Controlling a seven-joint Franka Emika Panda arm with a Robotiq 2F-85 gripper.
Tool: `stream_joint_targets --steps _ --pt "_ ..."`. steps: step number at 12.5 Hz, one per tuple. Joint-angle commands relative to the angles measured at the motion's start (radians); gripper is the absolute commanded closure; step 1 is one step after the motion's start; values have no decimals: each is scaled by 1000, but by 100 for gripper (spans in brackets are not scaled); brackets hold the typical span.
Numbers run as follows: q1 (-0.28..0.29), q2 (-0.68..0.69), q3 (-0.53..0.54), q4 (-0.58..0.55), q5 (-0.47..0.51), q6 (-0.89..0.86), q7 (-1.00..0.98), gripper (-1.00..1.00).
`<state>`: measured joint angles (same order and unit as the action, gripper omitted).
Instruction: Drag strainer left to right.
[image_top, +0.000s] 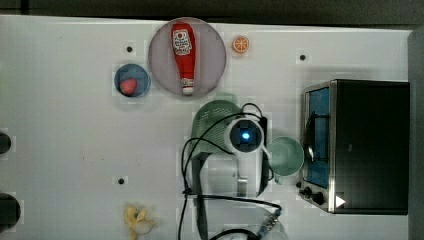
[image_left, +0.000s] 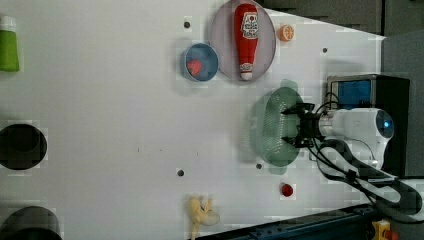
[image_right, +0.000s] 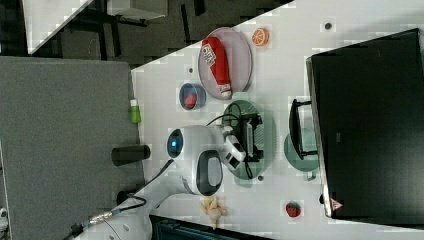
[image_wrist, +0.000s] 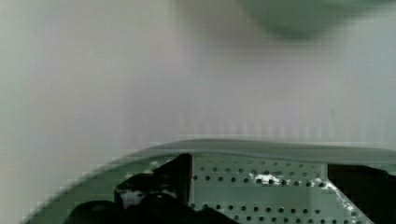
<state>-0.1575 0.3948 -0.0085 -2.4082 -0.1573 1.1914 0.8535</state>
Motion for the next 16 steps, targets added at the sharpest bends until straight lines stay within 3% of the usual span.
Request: stream_joint_targets --steps 1,5,9,12,16 --pt "-6 -16 -19 4 -13 8 -65 -100" --pt "-11 -16 -36 9 -13 9 -106 -100" --pt "-11 -77 13 22 -13 -43 -249 -100" --pt "-11 -211 72 56 -11 -252 -315 -100" --pt "-10 -397 131 187 13 -641 -406 -100"
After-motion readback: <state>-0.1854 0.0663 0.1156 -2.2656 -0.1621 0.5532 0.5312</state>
